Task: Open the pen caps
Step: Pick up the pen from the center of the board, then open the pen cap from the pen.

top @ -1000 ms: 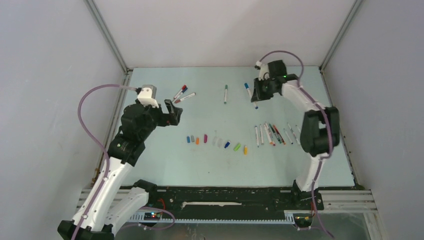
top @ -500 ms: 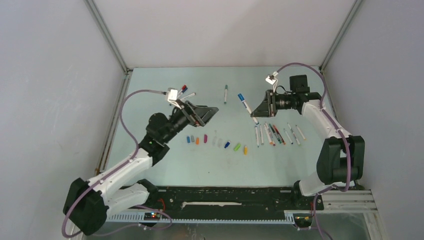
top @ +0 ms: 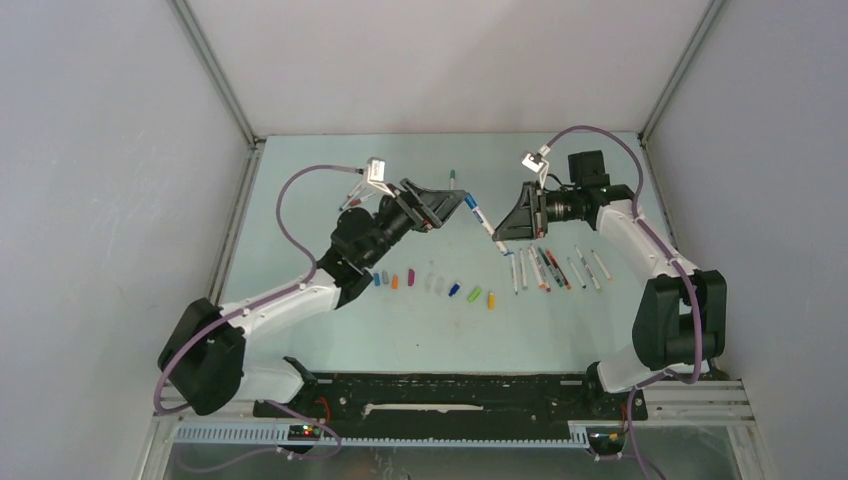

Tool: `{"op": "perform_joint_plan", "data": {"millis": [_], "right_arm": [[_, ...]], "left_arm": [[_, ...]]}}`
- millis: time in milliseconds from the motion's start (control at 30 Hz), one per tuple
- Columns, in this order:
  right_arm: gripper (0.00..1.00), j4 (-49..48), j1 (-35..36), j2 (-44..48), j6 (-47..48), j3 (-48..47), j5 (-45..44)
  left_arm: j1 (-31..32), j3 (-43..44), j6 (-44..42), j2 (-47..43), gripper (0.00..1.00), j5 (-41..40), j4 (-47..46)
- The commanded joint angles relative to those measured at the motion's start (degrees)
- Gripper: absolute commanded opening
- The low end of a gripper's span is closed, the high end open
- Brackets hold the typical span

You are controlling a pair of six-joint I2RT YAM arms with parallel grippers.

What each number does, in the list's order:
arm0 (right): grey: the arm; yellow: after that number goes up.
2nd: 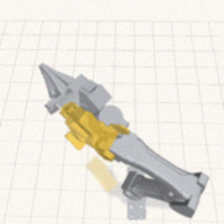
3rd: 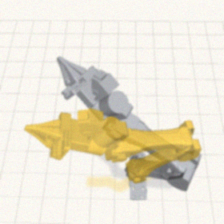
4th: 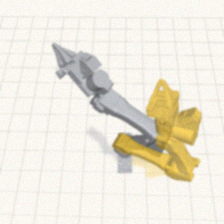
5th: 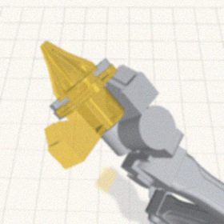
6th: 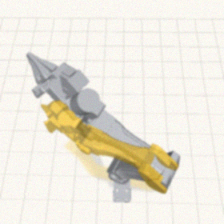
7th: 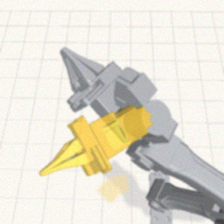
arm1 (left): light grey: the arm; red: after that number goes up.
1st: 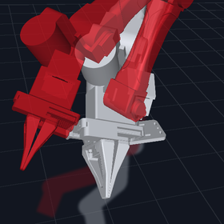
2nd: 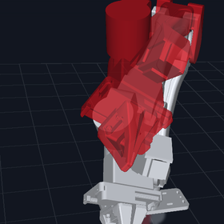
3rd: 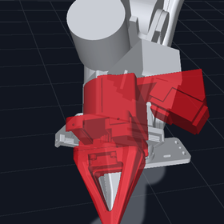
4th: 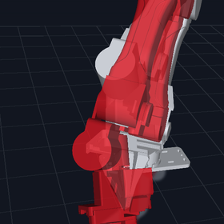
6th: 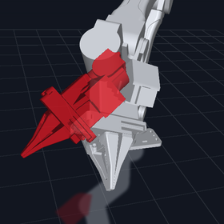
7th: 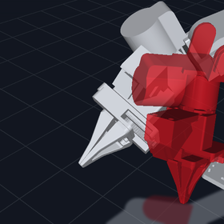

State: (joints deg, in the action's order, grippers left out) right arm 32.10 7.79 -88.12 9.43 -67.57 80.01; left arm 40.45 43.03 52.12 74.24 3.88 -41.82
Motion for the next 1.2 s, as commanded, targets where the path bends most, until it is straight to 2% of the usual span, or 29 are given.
{"op": "perform_joint_plan", "data": {"millis": [0, 367, 600, 667, 800, 867, 1000, 1100, 1167], "right_arm": [[0.00, -0.1, 1.3, -0.1, 1.3, -0.6, 2.6], [0.00, 0.1, 1.9, -0.5, 1.5, -0.6, 2.1], [0.00, 0.1, 2.2, -0.8, 1.3, -0.6, 1.9], [0.00, 0.1, 2.3, -0.9, 1.3, -0.6, 1.9], [0.00, 0.2, 2.3, -1.0, 1.3, -0.6, 1.6], [0.00, 0.2, 2.5, -1.1, 1.3, -0.5, 1.2], [0.37, 0.7, 2.8, -1.0, 1.1, -0.6, 0.3], [0.48, 0.6, 3.4, -0.8, 0.9, -0.6, 0.3], [0.49, 0.5, 3.8, -0.7, 0.5, -0.6, 0.0]], "left_arm": [[0.5, 3.7, 3.0, 1.9, 0.82, -2.2, -3.2], [2.1, 6.0, 4.4, 6.2, 0.67, -1.1, -4.0], [2.7, 7.4, 4.4, 7.9, 0.48, -0.1, -3.7], [2.8, 7.7, 4.3, 8.2, 0.40, 0.4, -3.8], [2.9, 8.1, 3.7, 8.4, 0.02, 1.2, -3.8], [2.8, 7.9, 2.9, 7.8, 0.00, 1.2, -3.7], [2.8, 7.2, 1.6, 6.5, 0.00, 0.7, -4.2], [3.0, 7.0, 1.6, 6.6, 0.00, 1.1, -5.1], [3.3, 7.0, 1.7, 6.9, 0.00, 1.4, -5.8]]}}
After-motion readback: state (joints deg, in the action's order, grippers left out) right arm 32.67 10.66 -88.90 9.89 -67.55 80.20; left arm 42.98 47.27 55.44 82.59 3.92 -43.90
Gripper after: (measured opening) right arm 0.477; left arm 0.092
